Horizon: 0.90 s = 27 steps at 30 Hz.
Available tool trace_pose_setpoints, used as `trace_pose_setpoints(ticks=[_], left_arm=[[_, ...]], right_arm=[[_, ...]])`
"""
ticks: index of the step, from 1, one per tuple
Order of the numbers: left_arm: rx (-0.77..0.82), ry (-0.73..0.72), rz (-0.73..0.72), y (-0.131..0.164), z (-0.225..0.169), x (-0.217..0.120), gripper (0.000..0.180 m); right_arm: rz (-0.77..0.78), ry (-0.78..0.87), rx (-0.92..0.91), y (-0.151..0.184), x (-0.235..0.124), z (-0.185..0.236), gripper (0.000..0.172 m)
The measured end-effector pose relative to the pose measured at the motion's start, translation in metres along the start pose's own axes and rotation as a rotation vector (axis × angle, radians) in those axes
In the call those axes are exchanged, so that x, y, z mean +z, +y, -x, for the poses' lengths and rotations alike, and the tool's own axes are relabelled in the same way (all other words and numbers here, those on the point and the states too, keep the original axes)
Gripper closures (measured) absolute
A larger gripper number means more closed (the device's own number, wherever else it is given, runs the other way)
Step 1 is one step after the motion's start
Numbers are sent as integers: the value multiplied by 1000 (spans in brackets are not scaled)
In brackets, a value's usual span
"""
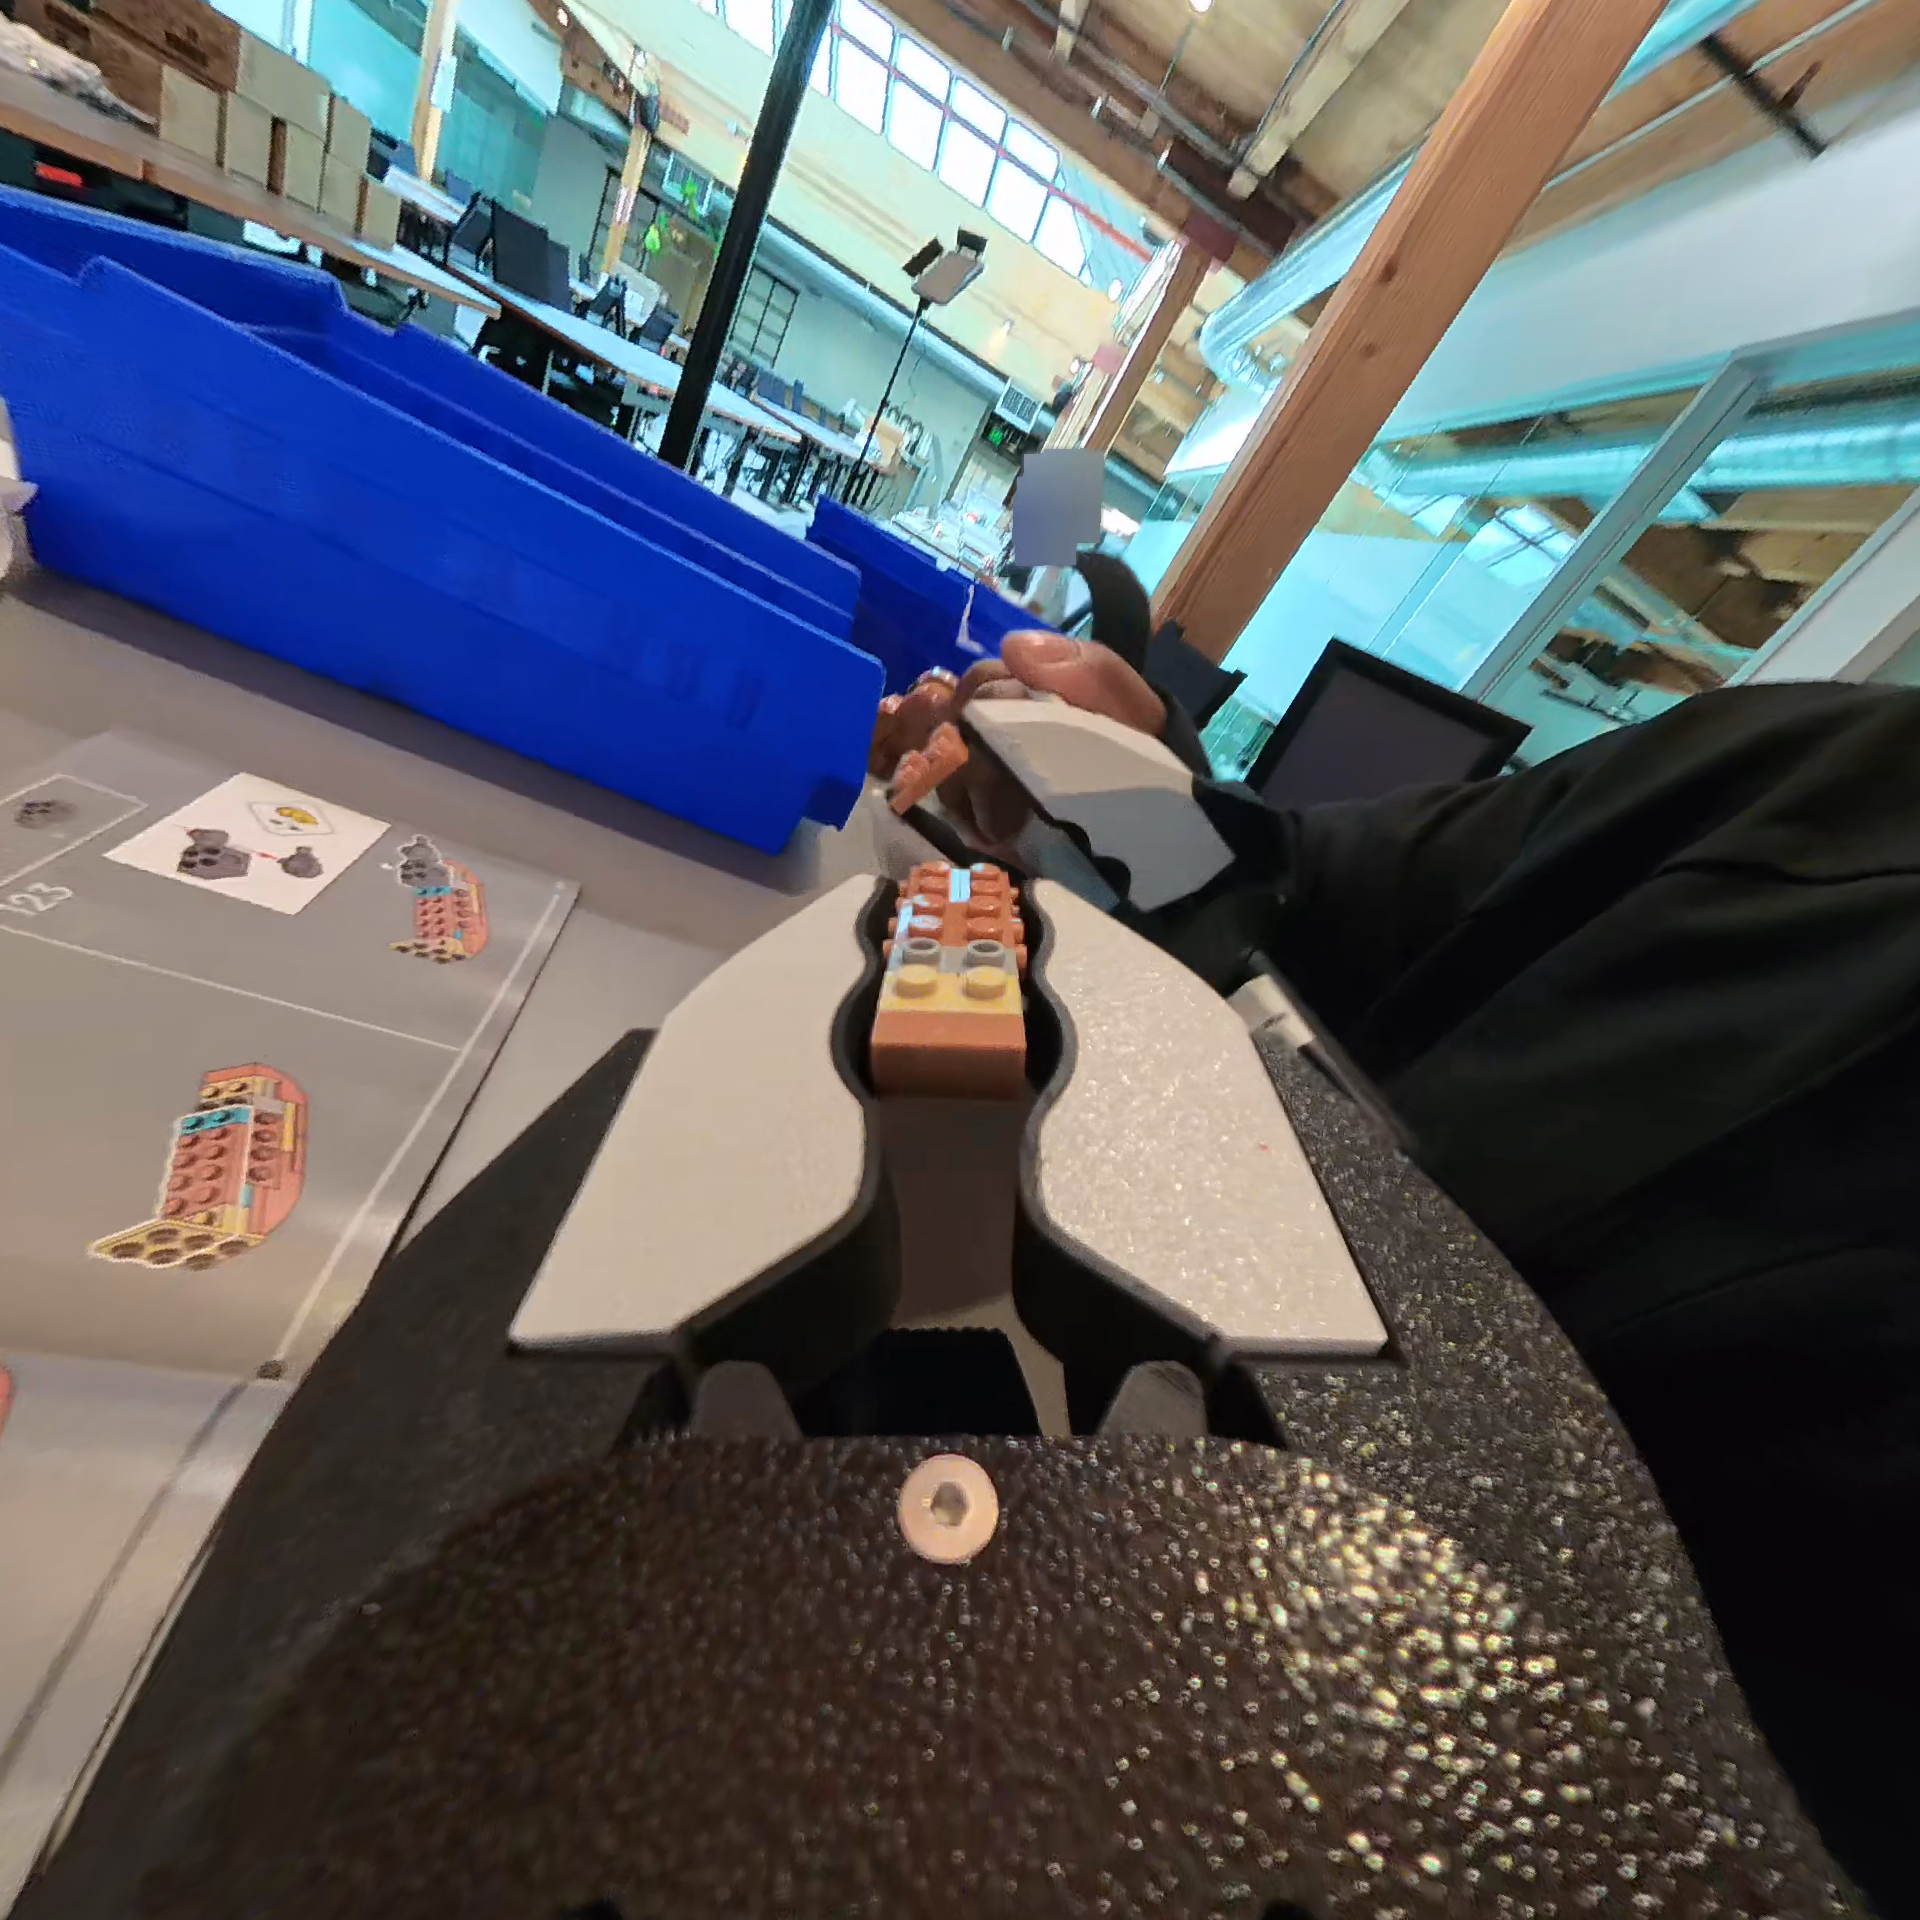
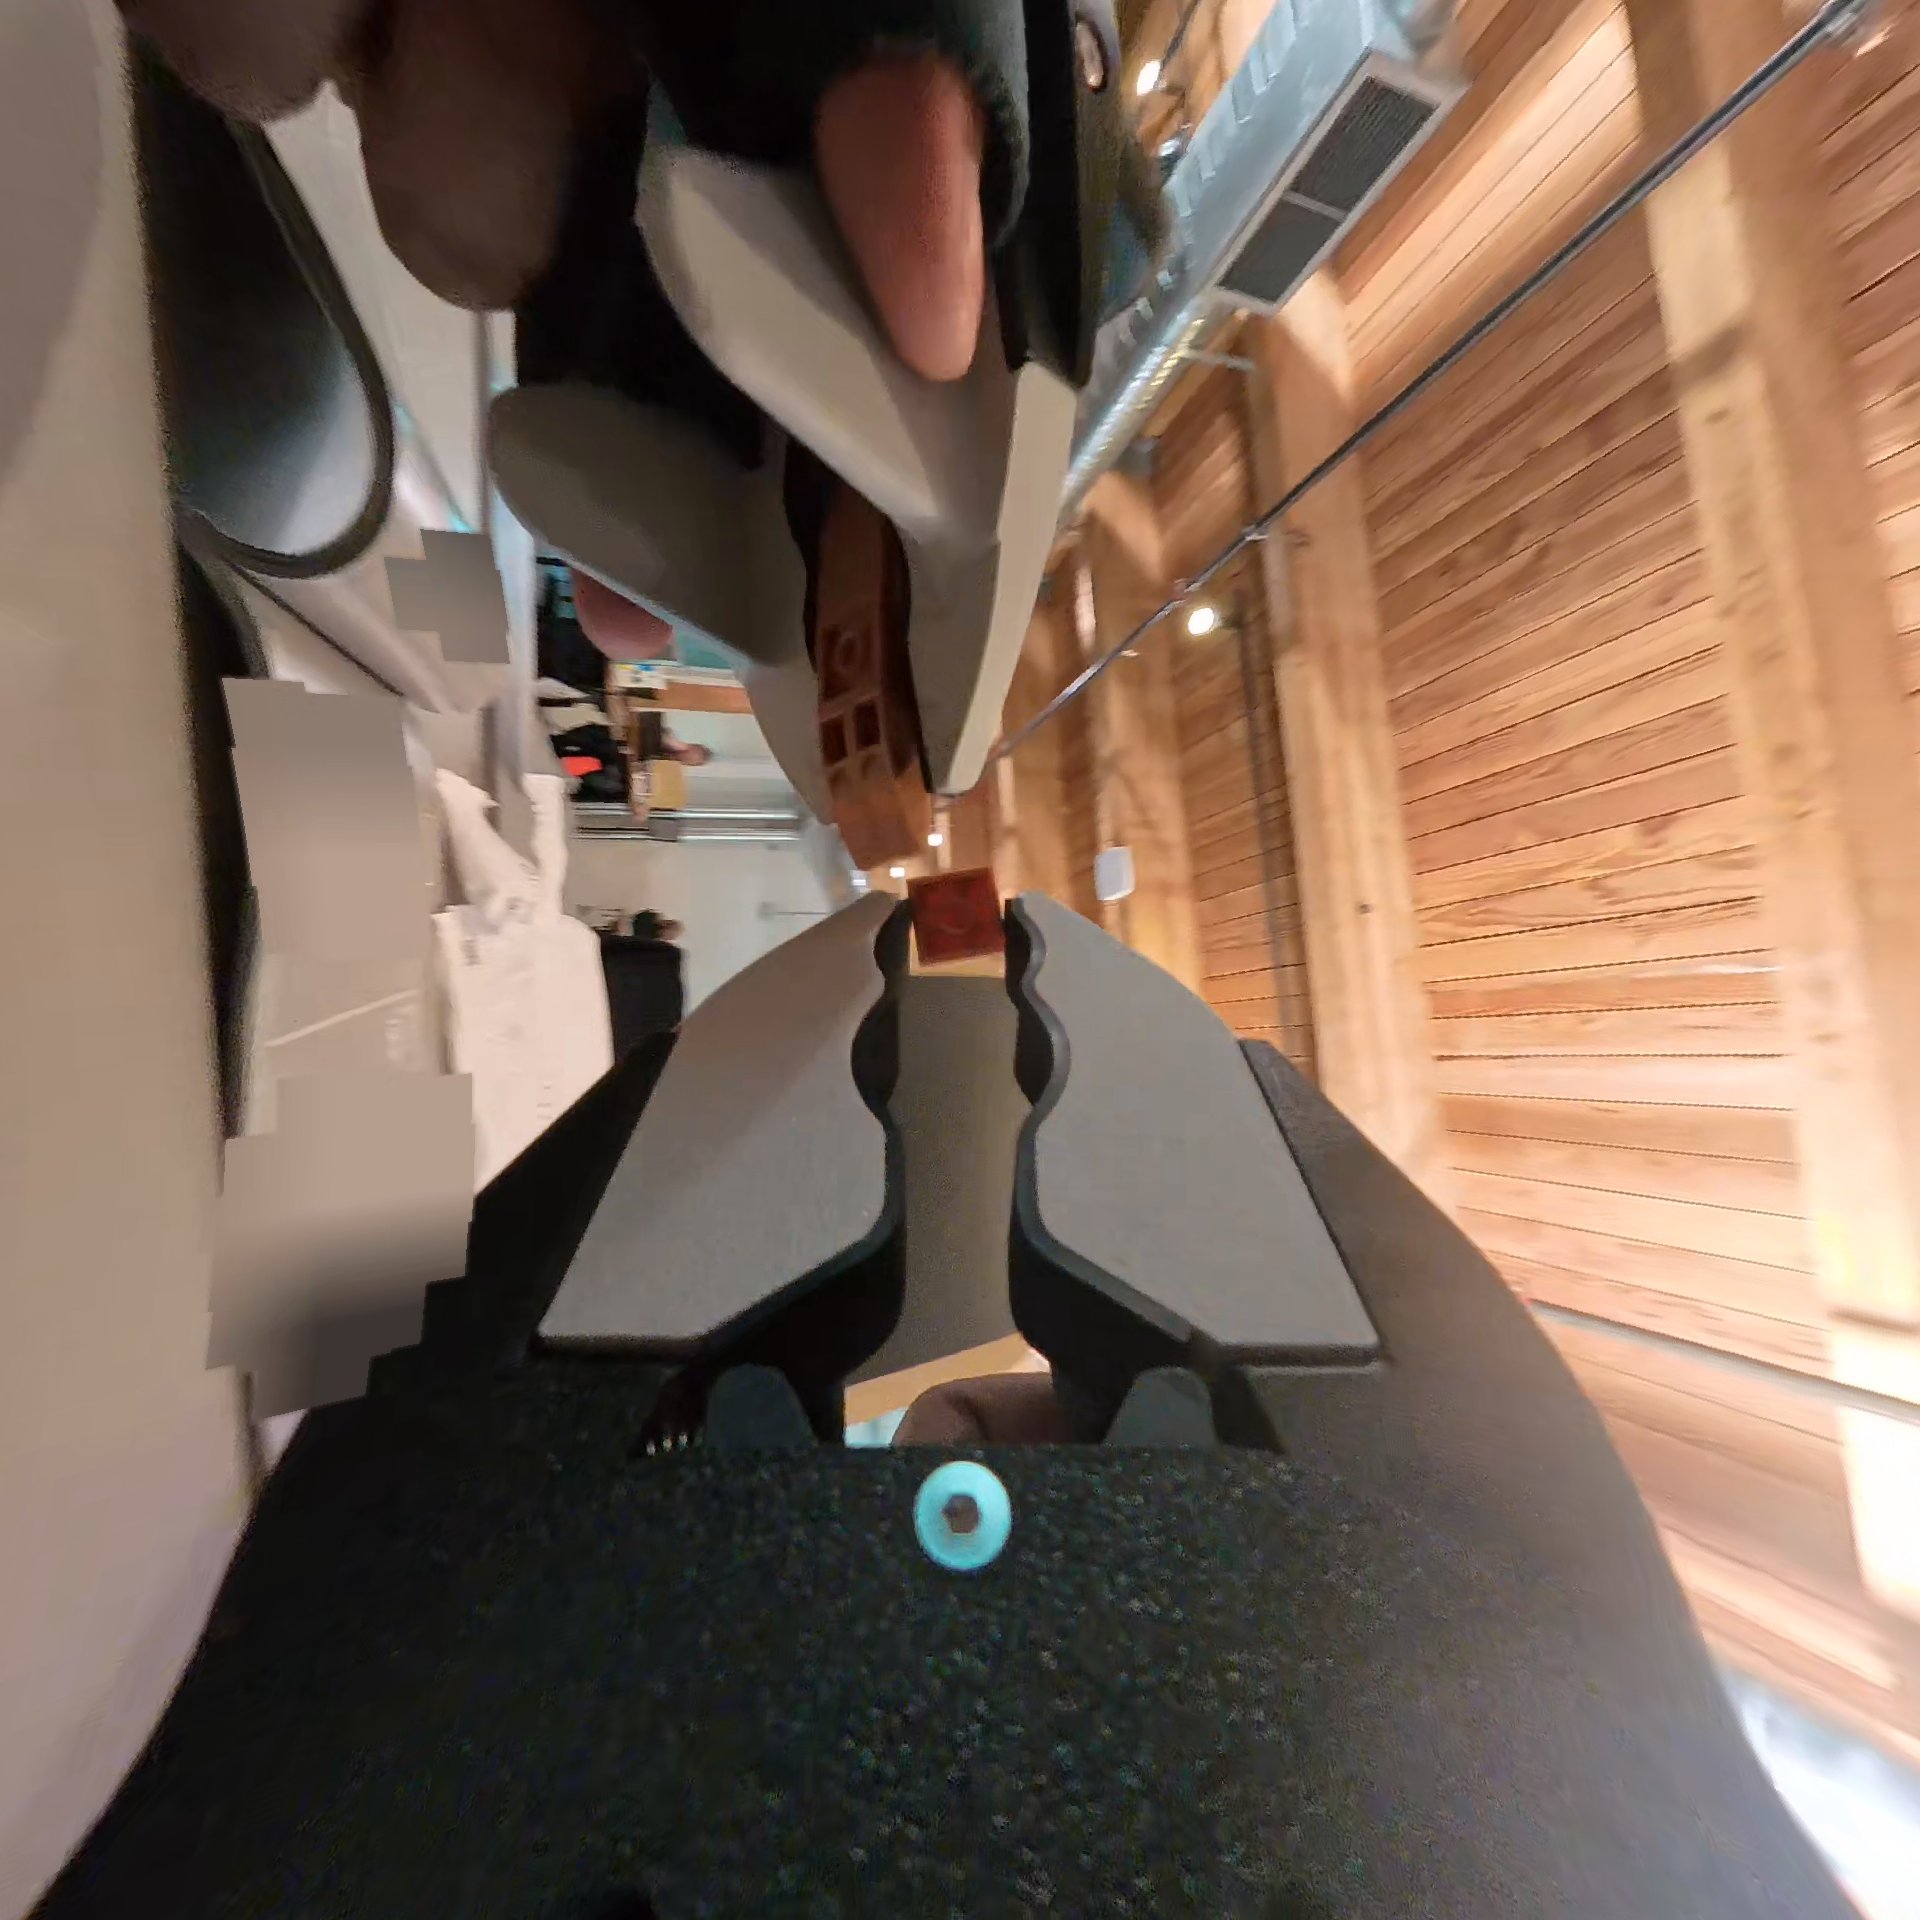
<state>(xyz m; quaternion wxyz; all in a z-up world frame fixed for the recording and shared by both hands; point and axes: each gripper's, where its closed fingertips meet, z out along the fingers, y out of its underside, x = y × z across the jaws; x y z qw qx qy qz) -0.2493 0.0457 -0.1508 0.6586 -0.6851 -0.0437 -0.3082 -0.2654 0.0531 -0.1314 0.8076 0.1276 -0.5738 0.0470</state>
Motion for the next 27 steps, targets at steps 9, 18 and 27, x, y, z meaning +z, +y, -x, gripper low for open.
trace_pose_setpoints(ticks=[9, 18, 27], left_arm=[[-42, 98, -93, -14, -18, -1, 159], [-32, 101, -103, -18, -22, -1, 160], [42, 42, -128, -22, -21, -1, 160]], right_arm=[[-23, 169, -161, -10, -4, -19, 155], [-72, 257, -329, -14, -4, -24, 155], [-243, 181, -578, -21, -5, -20, 155]])
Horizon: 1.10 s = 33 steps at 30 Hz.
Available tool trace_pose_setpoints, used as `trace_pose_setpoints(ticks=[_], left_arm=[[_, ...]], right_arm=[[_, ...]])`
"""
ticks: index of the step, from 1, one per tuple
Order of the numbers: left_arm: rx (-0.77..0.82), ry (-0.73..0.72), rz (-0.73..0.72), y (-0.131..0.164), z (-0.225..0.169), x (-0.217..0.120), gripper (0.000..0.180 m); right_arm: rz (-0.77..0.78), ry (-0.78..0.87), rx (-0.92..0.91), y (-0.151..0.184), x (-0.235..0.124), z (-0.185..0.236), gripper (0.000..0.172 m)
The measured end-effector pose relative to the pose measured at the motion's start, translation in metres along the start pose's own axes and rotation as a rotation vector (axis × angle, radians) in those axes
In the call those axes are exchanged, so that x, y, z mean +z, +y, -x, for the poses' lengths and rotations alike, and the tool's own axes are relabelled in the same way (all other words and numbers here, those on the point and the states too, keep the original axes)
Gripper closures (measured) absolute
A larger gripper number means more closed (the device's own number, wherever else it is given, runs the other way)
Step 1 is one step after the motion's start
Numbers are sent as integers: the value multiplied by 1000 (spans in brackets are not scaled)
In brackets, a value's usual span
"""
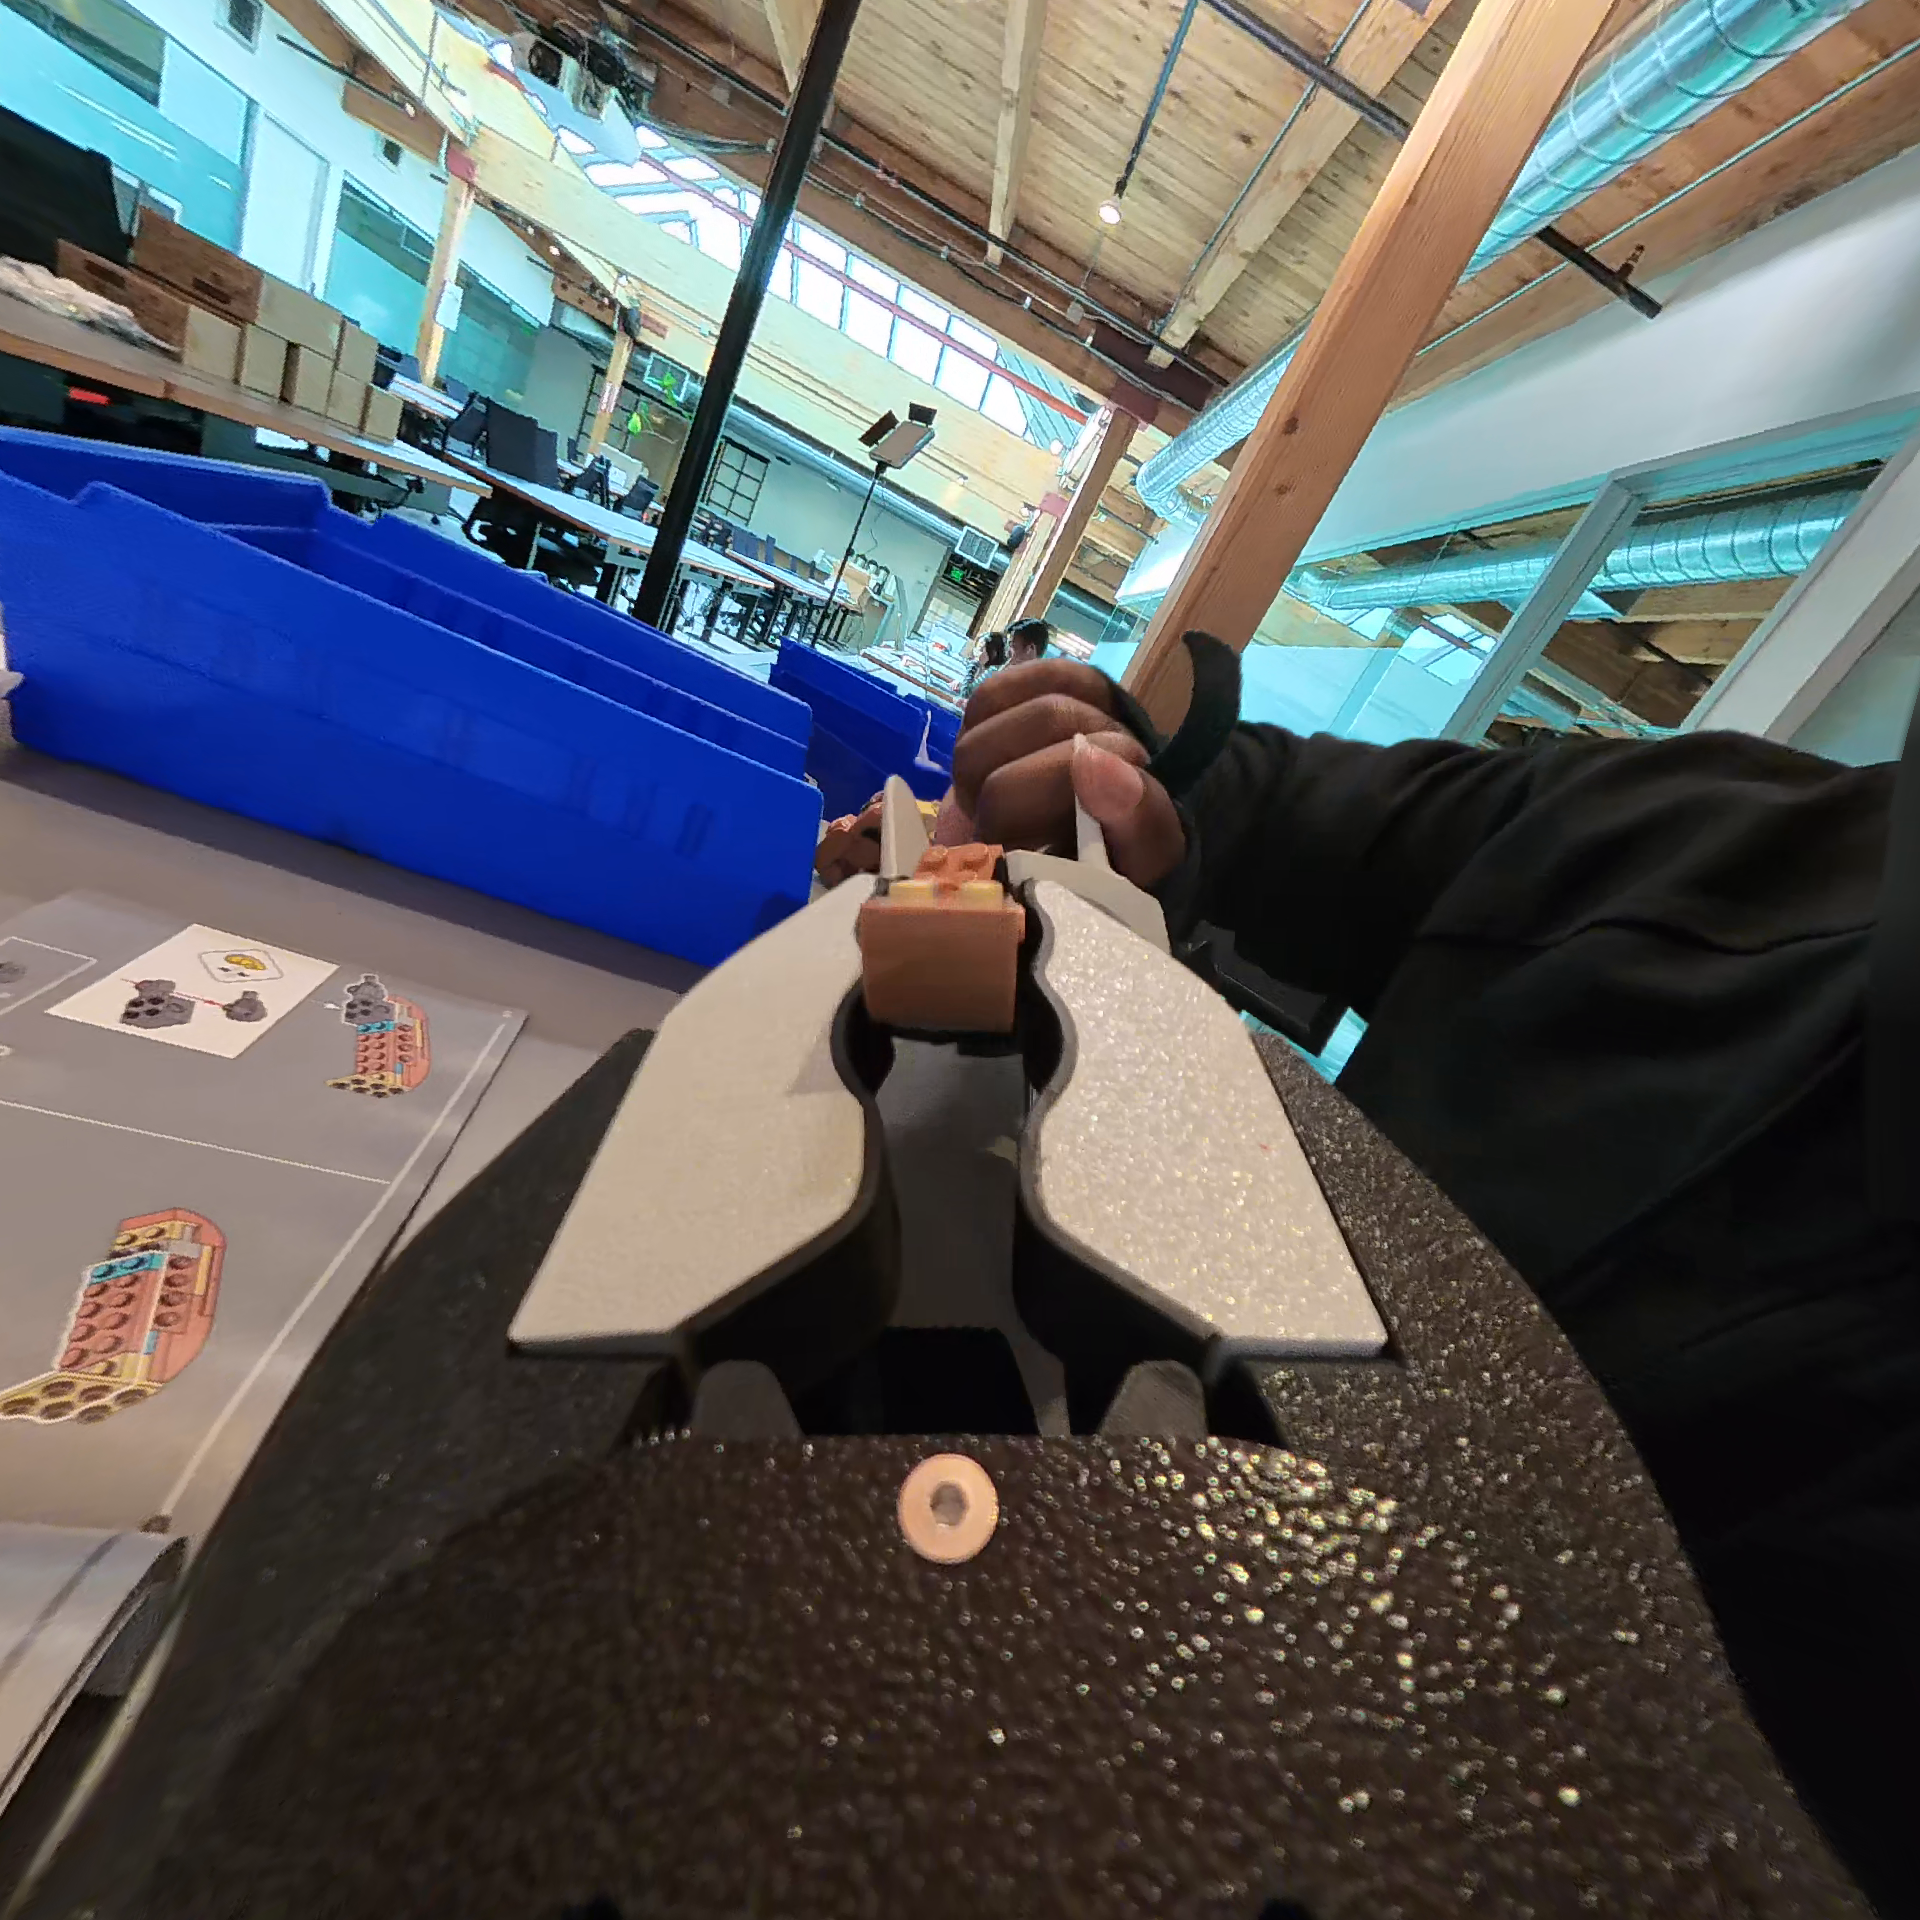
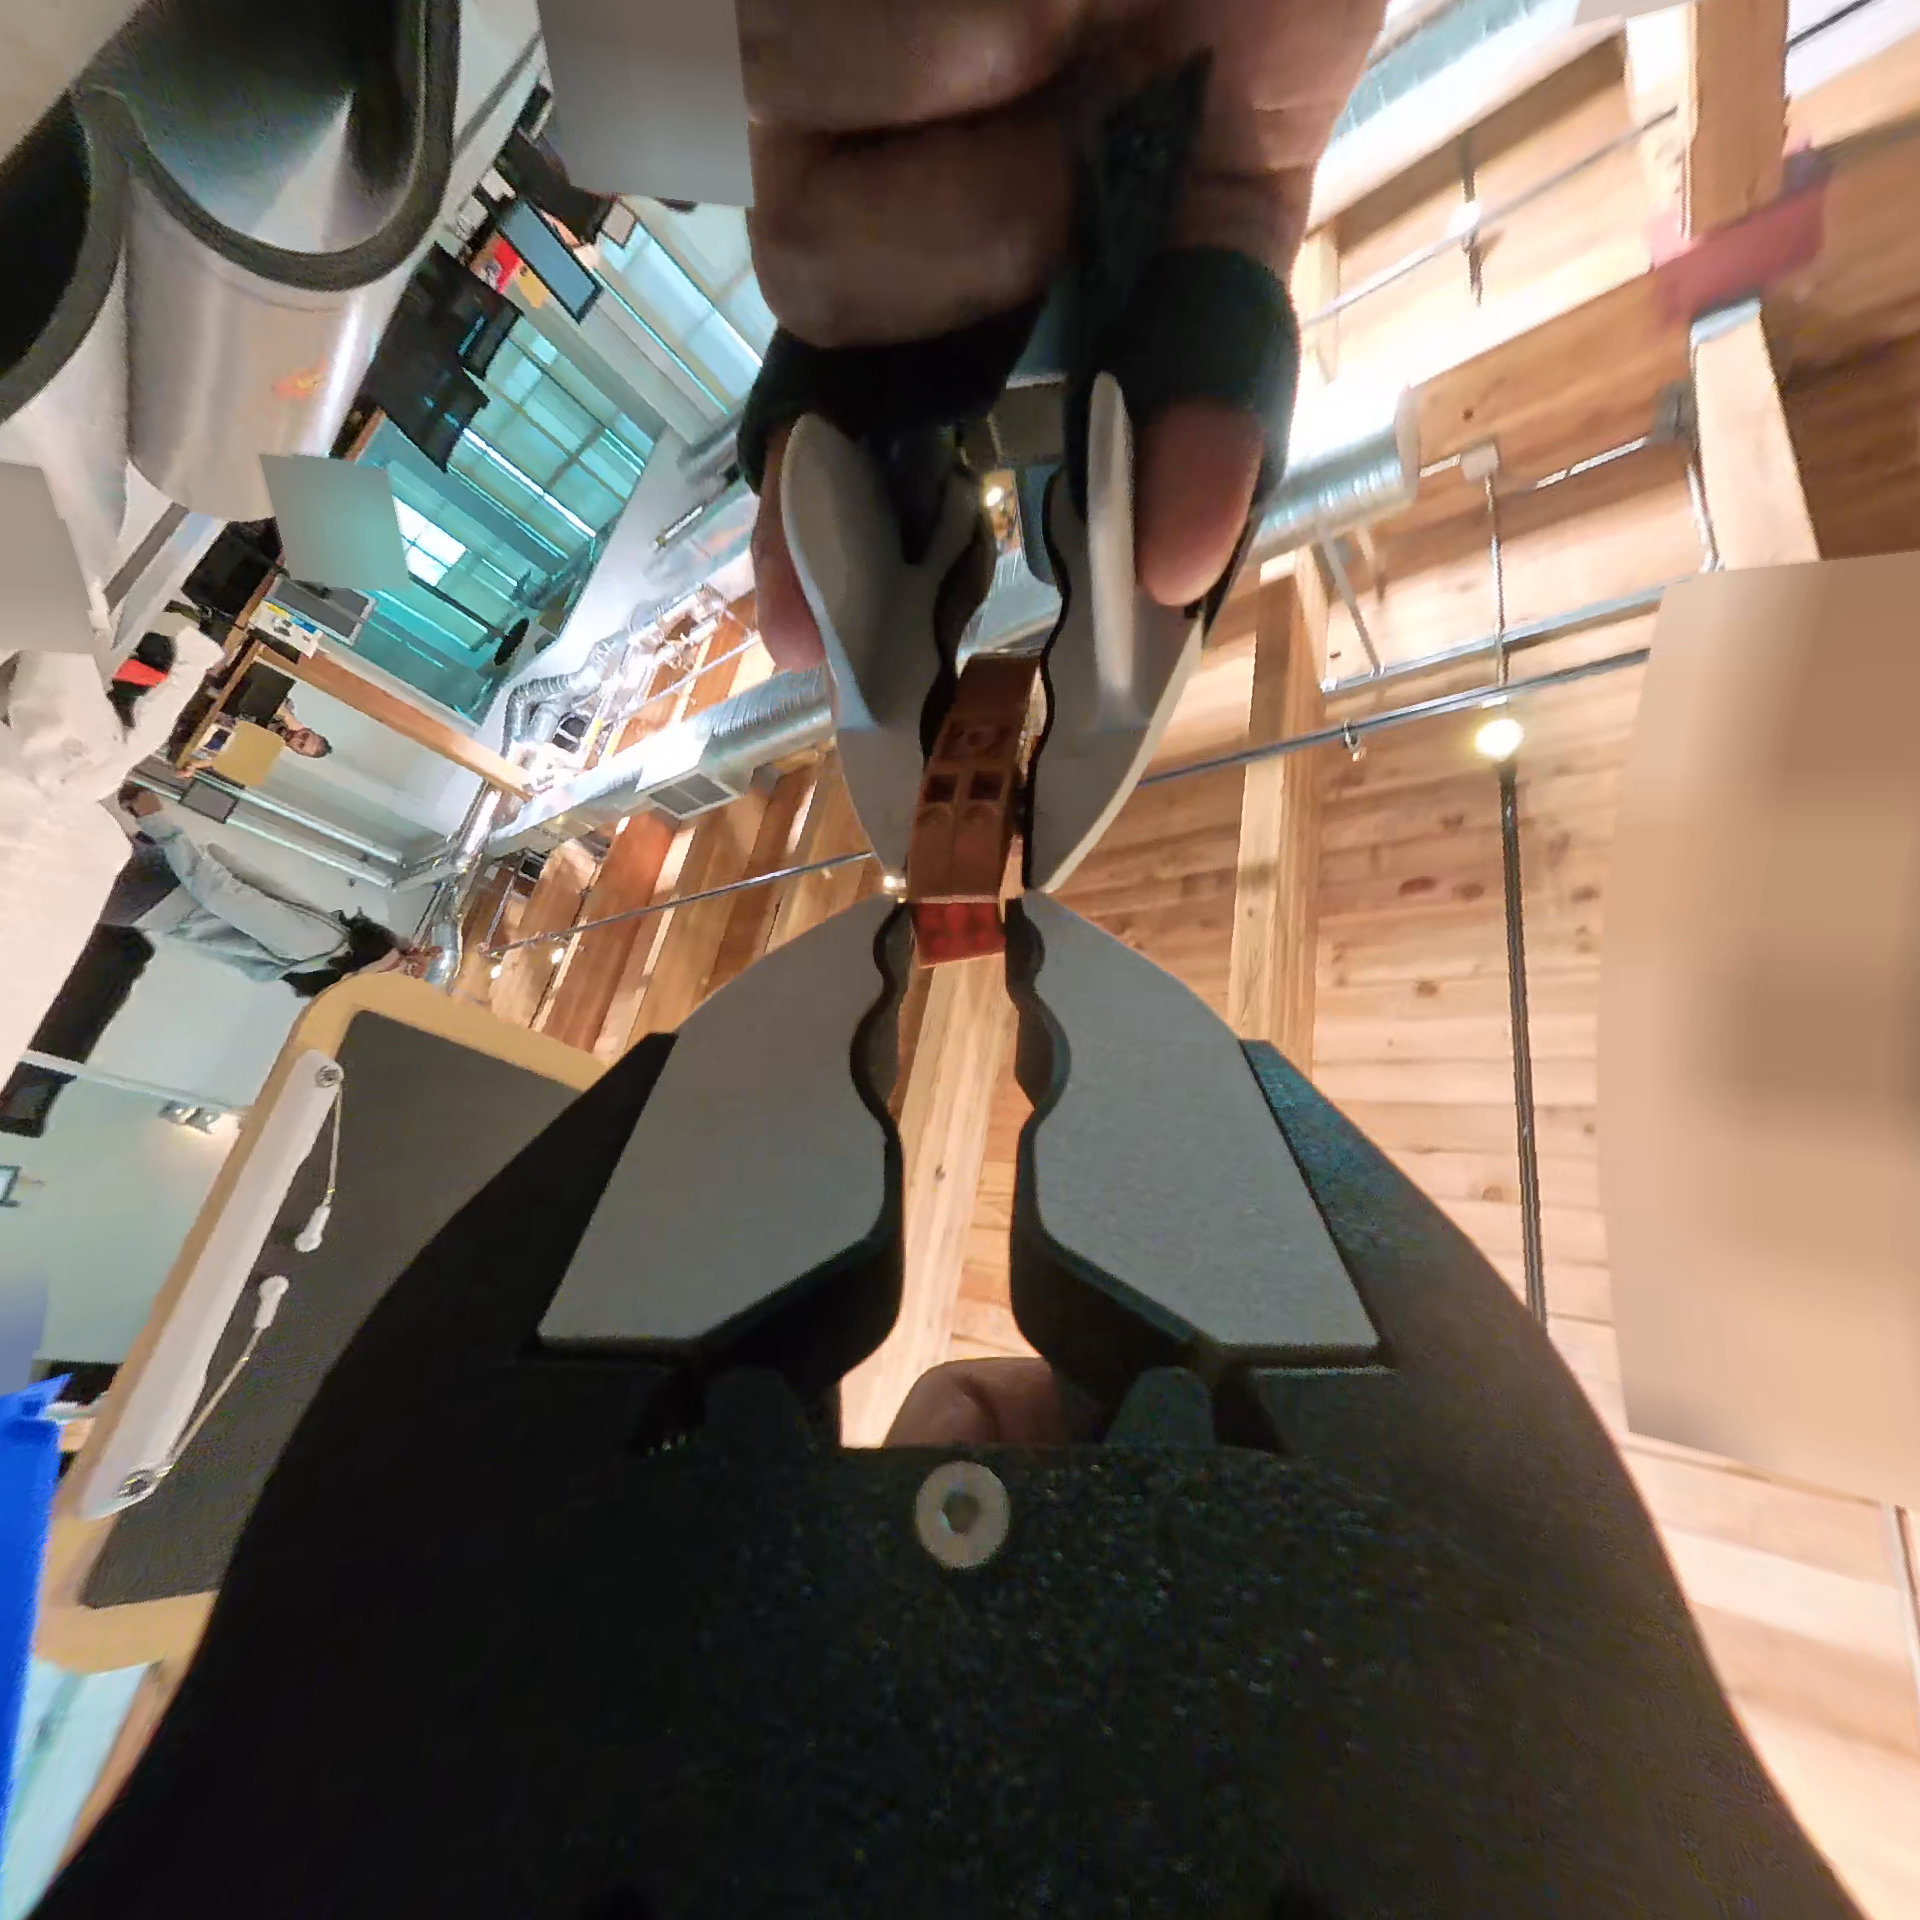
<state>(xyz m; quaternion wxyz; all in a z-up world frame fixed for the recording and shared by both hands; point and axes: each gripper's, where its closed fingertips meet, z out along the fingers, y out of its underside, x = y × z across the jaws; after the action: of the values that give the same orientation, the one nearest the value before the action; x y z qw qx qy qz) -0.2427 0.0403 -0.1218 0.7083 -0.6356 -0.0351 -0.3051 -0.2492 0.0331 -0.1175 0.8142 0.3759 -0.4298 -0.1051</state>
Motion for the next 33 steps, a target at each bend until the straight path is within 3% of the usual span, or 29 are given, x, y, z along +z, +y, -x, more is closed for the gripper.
trace_pose_setpoints(ticks=[4, 7, 9, 13, 22, 29, 33], left_arm=[[56, 26, -16, 0, -6, 1, 160], [150, -18, 54, 8, -2, 2, 160], [238, -88, 176, 23, 8, 2, 160], [402, -218, 556, 77, 31, -2, 159], [376, -221, 909, 133, 36, -16, 159], [352, -179, 1003, 139, 31, -33, 159], [334, -144, 967, 131, 25, -32, 151]], right_arm=[[-3, -28, 32, 3, -1, 0, 155], [49, -78, 118, 7, -8, 9, 155], [109, -121, 182, 12, -17, 19, 155], [178, -185, 254, 12, -38, 38, 155], [182, -229, 368, -3, -53, 50, 155], [167, -236, 386, -6, -55, 51, 155], [164, -228, 395, -7, -55, 47, 155]])
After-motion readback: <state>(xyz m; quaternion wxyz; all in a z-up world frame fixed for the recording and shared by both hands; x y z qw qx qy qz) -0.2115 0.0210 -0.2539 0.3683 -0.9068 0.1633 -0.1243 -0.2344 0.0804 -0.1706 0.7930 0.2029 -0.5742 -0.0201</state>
